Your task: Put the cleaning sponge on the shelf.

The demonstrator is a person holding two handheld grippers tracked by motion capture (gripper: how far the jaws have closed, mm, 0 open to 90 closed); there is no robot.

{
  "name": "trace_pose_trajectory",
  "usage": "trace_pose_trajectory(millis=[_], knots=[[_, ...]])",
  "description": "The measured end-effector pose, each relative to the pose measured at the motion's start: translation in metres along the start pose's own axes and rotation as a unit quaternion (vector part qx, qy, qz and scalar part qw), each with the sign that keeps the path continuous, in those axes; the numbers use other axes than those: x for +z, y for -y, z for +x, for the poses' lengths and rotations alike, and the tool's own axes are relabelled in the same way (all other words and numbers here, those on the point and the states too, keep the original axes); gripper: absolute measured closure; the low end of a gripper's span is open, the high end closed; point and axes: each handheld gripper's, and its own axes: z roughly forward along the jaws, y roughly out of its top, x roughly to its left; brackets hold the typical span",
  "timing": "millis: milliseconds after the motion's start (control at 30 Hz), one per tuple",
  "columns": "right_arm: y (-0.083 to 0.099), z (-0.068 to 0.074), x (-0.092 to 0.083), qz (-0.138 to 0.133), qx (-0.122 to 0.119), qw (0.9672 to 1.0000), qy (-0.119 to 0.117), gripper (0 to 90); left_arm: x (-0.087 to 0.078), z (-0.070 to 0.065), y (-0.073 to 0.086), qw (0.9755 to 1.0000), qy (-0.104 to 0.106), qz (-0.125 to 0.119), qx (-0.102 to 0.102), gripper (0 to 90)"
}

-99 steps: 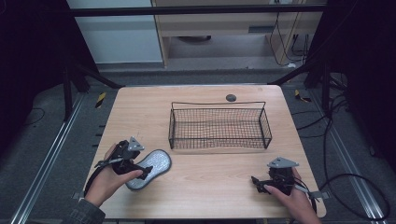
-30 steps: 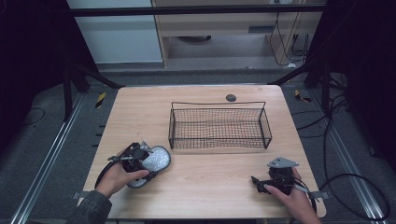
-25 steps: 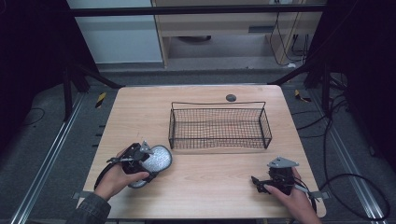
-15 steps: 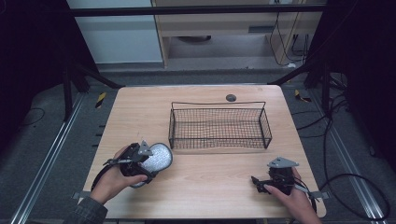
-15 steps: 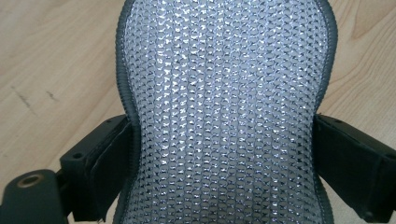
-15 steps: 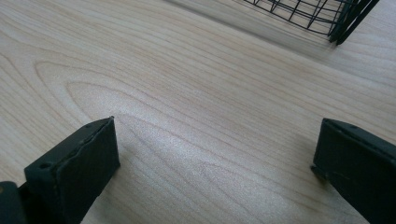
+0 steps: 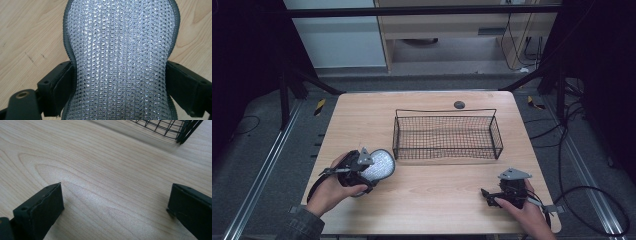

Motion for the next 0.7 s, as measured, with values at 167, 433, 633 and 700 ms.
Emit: trace_pose_trajectory(millis=[167, 433, 633, 700], knots=[[0.000, 0.000, 0.000, 0.000, 0.000, 1.0000, 0.000, 0.3, -0.008, 0.000, -0.002, 1.0000, -0.004, -0.008, 0.003, 12.1], [0.000, 0.000, 0.000, 0.000, 0.002, 1.0000, 0.000, 0.3, -0.026, 0.002, -0.007, 0.9995, -0.015, -0.026, 0.009, 12.5], [0.000, 0.000, 0.000, 0.000, 0.002, 1.0000, 0.000, 0.3, -0.037, 0.004, -0.018, 0.9988, -0.020, -0.038, 0.021, 12.6], [0.000, 0.000, 0.000, 0.000, 0.001, 1.0000, 0.000, 0.3, -0.040, 0.005, -0.022, 0.9986, -0.024, -0.041, 0.024, 12.5]])
